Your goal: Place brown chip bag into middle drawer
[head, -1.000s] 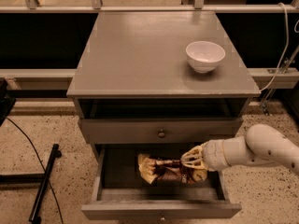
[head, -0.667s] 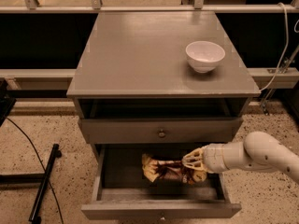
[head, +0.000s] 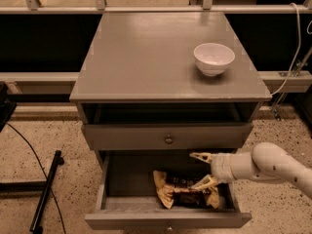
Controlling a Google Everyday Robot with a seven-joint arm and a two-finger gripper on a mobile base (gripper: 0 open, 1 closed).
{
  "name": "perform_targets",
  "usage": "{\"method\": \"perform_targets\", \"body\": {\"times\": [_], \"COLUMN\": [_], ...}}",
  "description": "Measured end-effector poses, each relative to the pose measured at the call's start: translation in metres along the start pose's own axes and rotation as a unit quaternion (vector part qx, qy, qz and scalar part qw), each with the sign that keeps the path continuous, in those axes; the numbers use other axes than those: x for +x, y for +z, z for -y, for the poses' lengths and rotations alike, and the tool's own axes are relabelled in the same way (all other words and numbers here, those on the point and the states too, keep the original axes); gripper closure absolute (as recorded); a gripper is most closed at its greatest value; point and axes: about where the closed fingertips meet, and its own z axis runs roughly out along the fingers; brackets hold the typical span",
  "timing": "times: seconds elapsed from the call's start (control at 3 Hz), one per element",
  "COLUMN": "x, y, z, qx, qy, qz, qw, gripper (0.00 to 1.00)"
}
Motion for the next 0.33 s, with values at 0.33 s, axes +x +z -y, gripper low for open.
{"method": "perform_targets", "body": {"times": [0.33], "x": [-0.0004], "y": [0.0009], "z": [-0.0003], "qx": [-0.001], "qy": [0.000], "qz": [0.001], "qw": [1.0000], "gripper": [0.00]}}
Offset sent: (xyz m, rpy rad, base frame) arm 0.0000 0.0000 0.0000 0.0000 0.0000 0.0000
